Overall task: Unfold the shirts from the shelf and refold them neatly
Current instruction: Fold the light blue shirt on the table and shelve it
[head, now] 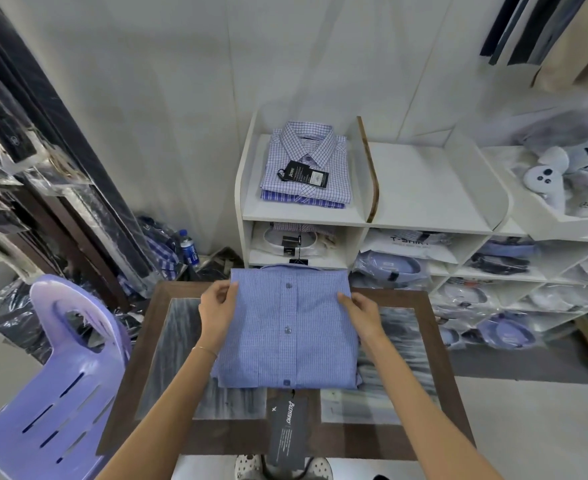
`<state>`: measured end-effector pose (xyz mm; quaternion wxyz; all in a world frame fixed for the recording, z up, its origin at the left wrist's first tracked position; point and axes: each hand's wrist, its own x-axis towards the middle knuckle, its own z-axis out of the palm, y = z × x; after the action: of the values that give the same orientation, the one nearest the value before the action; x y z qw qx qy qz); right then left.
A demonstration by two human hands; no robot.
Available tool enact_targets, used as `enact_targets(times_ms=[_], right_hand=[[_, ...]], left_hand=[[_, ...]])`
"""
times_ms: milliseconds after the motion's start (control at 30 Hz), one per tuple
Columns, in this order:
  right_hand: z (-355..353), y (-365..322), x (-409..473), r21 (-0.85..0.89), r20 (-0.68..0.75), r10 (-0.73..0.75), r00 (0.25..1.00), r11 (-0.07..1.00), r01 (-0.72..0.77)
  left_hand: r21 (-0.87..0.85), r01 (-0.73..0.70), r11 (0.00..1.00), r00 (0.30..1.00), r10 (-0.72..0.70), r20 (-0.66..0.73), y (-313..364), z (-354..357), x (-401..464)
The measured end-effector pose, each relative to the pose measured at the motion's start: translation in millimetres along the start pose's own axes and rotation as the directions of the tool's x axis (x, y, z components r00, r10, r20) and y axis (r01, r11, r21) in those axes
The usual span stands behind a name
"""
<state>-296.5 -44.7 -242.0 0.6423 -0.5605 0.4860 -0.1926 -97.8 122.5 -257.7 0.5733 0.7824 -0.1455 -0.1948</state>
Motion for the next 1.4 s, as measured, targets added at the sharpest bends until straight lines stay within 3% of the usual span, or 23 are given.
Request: enact_targets(times_ms=[133,367,500,633,767,933,1200,1400], right_hand=[[1.6,7.1,20.3,0.014,-0.103,-0.045,0.994,0.999,0.046],[11.1,21.2,24.0,0.001,-0.135,0.003,0.991,1.000,-0.002],[1.2,19.9,0.9,0.018,-0.202,0.007,0.979,1.000,-0.003],[-6.2,42.9,-39.7,-0.079,-0.207,-0.004,0.978,0.997,-0.012],[-8.7,56.4,-62.6,-0.164,-0.280,-0.027,0.960,0.986,-0.019],[-9.3,60.7,-76.2,-0.171,-0.254,-0.024,0.967,0.985,-0.021],[-33.3,78.7,-72.8,-0.093,-0.420,0.073,0.904,0.988,-0.122],[-30.4,83.8,-81.7,0.013,-0.336,0.146,0.930,0.989,-0.150]], left_hand=[[-0.021,-0.103,0.995,0.995,0.102,-0.020,10.7,11.1,14.5],[0.079,-0.027,0.997,0.999,0.029,-0.023,-2.2,9.6,15.1],[0.223,-0.040,0.974,0.992,0.066,-0.111,-18.4,-14.7,-32.4],[0.315,0.008,0.949,0.995,0.024,-0.097,-49.1,-32.6,-74.1],[0.288,0.008,0.957,0.991,0.032,-0.133,-39.9,-29.1,-94.1],[0.239,-0.070,0.969,0.989,0.098,-0.109,-36.3,-27.5,-101.9],[0.117,0.029,0.993,0.997,-0.020,-0.078,-44.4,-39.2,-94.4],[0.070,0.046,0.996,0.998,-0.043,-0.045,-46.1,-40.0,-94.5]])
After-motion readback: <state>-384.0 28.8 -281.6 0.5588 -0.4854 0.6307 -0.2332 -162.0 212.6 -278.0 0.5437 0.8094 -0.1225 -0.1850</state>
